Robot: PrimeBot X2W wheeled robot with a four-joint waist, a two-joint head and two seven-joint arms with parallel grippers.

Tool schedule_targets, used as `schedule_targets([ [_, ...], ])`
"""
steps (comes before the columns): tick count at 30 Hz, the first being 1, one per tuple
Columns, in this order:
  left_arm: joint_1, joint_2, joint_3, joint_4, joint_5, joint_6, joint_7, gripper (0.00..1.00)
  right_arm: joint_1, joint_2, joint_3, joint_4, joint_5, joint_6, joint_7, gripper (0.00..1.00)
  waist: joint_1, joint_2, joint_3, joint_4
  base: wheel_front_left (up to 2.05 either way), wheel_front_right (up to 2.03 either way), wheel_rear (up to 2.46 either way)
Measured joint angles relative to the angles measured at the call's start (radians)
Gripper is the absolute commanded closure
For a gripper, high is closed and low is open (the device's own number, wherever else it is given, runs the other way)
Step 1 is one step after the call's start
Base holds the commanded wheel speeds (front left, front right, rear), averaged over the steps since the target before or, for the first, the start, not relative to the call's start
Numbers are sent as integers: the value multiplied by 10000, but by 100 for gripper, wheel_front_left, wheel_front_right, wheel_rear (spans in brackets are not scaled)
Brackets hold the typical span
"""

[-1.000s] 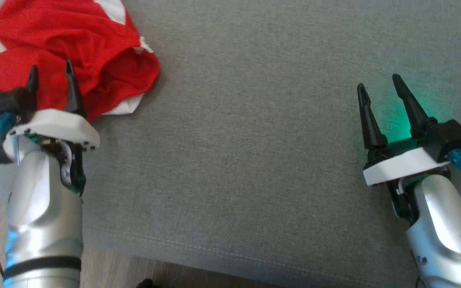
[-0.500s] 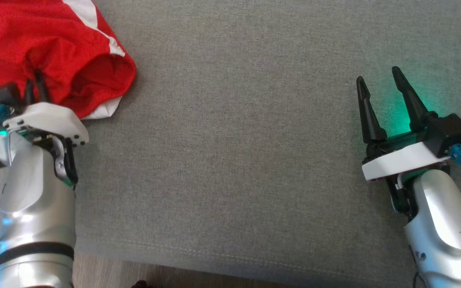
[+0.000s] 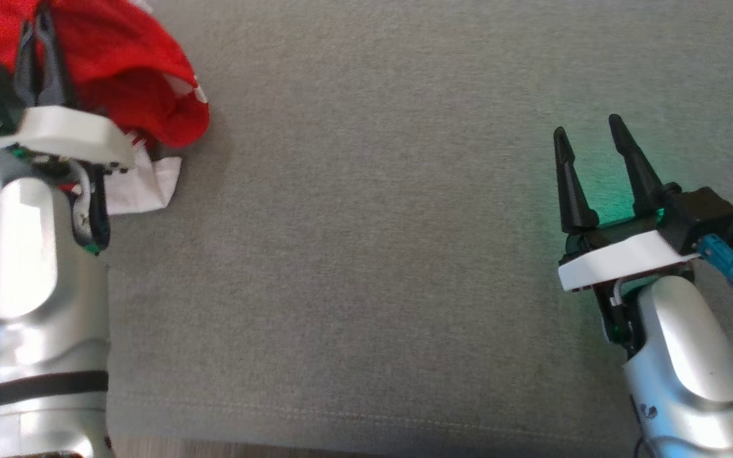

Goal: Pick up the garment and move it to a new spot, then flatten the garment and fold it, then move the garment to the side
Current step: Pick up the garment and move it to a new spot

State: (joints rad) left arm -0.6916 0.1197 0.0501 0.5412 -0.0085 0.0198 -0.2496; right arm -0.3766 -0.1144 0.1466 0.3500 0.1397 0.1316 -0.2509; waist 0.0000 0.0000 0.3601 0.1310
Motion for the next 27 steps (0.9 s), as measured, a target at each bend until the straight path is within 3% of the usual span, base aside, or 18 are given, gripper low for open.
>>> schedule_targets([
  [14, -91, -675, -1691, -907, 50, -654, -2, 100, 0, 420, 378, -2, 228, 0, 0, 0, 0, 0, -551, -2081, 0, 0, 0],
  [23, 33, -874, -2989, -924, -901, -575, -2, 100, 17, 477, 792, -86, 391, 0, 0, 0, 0, 0, -656, -3651, 0, 0, 0],
  [27, 203, -876, -4079, -899, -1651, -257, -2, 100, 15, 497, 924, -105, 587, 0, 0, 0, 0, 0, -664, -4400, 0, 0, 0],
])
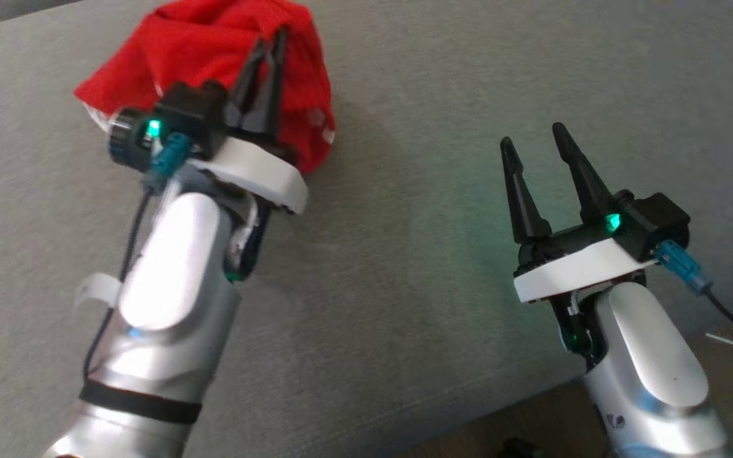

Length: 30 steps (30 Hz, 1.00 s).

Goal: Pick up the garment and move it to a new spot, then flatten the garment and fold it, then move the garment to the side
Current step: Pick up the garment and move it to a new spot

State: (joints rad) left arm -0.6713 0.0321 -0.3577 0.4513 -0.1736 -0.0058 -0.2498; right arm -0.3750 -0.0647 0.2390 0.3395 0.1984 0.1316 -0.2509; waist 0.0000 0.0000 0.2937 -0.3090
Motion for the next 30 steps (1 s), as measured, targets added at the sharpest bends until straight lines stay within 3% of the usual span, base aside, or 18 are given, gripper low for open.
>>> schedule_targets([
  [7, 63, -8, -1030, 255, -616, 430, 0, 100, 5, 6, 102, -169, 309, 0, 0, 0, 0, 0, 119, -769, 0, 0, 0],
  [8, 100, -6, -1122, 295, -663, 499, 0, 63, 9, 6, 88, -196, 309, 0, 0, 0, 0, 0, 147, -763, 0, 0, 0],
  [9, 164, -6, -1149, 345, -717, 564, 0, 5, 15, 8, 79, -201, 320, 0, 0, 0, 0, 0, 154, -727, 0, 0, 0],
  [11, 357, 15, -1129, 403, -757, 740, 0, 0, 19, 13, 67, -213, 401, 0, 0, 0, 0, 0, 148, -610, 0, 0, 0],
  [15, 794, 13, -1012, 479, -625, 953, -44, 0, 116, 23, 21, -251, 403, 0, 0, 0, 0, 0, 173, -279, 0, 0, 0],
  [30, 2875, 146, 1392, -610, 52, 1379, -61, 0, 182, 38, -59, -79, 148, 0, 0, 0, 0, 0, -54, 1348, 0, 0, 0],
])
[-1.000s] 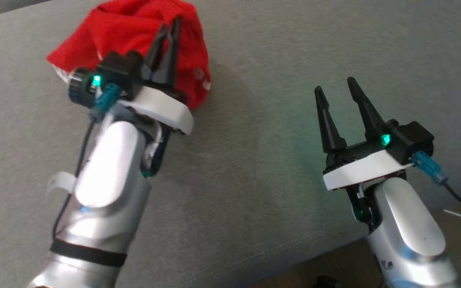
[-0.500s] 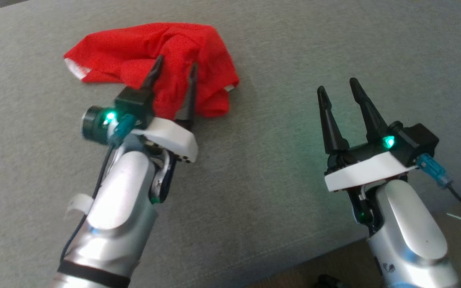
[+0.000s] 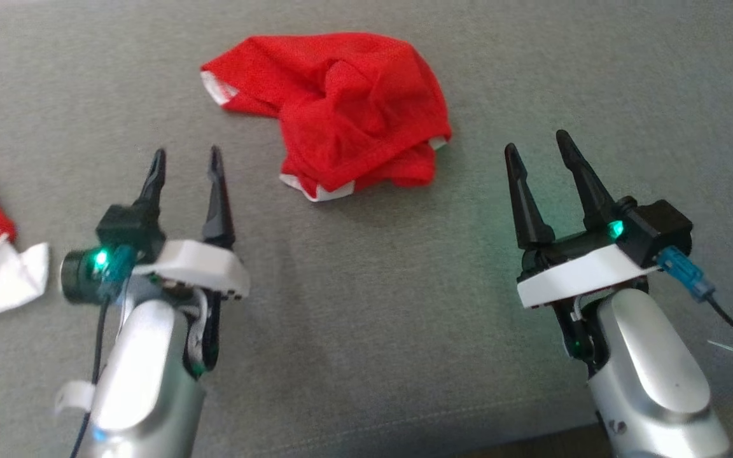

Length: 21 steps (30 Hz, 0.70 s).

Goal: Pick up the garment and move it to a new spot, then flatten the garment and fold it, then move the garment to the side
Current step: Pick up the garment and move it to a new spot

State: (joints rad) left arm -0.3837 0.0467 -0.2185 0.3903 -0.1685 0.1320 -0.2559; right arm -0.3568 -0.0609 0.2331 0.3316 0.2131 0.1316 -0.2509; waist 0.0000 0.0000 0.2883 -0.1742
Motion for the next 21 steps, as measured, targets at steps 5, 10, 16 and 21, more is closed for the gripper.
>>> schedule_targets([
  [5, 688, -13, 593, -297, 98, 0, 0, 0, 33, -2, -35, 150, -105, 0, 0, 0, 0, 0, -261, 442, 0, 0, 0],
  [10, 1244, -52, 1062, -487, 153, 15, 0, 0, 315, -2, -29, 286, -142, 0, 0, 0, 0, 0, -525, 812, 0, 0, 0],
  [16, 2060, -59, 1406, -692, 351, 56, 0, 0, 504, -2, 27, 472, -211, 0, 0, 0, 0, 0, -882, 1178, 0, 0, 0],
  [21, 2671, -61, 1425, -907, 347, 90, 0, 0, 794, -2, 23, 594, -209, 0, 0, 0, 0, 0, -1178, 1303, 0, 0, 0],
])
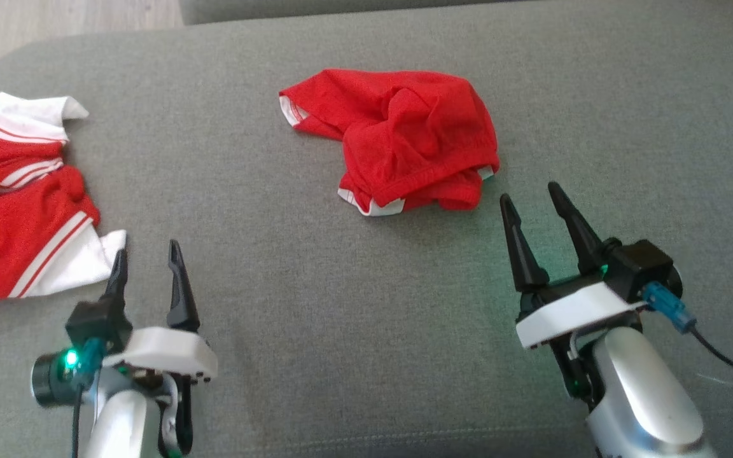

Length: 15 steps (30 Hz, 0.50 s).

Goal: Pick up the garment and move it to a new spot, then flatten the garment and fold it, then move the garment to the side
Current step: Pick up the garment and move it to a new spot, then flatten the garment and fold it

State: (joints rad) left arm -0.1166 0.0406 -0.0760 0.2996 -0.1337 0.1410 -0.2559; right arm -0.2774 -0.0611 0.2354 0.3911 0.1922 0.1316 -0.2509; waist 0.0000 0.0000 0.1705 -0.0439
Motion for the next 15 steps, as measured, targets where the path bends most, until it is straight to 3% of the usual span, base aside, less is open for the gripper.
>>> schedule_targets([
  [15, 366, 2, -178, -270, -113, 84, 0, 0, 422, -21, -75, 140, 2, 0, 0, 0, 0, 0, -365, 237, 0, 0, 0],
])
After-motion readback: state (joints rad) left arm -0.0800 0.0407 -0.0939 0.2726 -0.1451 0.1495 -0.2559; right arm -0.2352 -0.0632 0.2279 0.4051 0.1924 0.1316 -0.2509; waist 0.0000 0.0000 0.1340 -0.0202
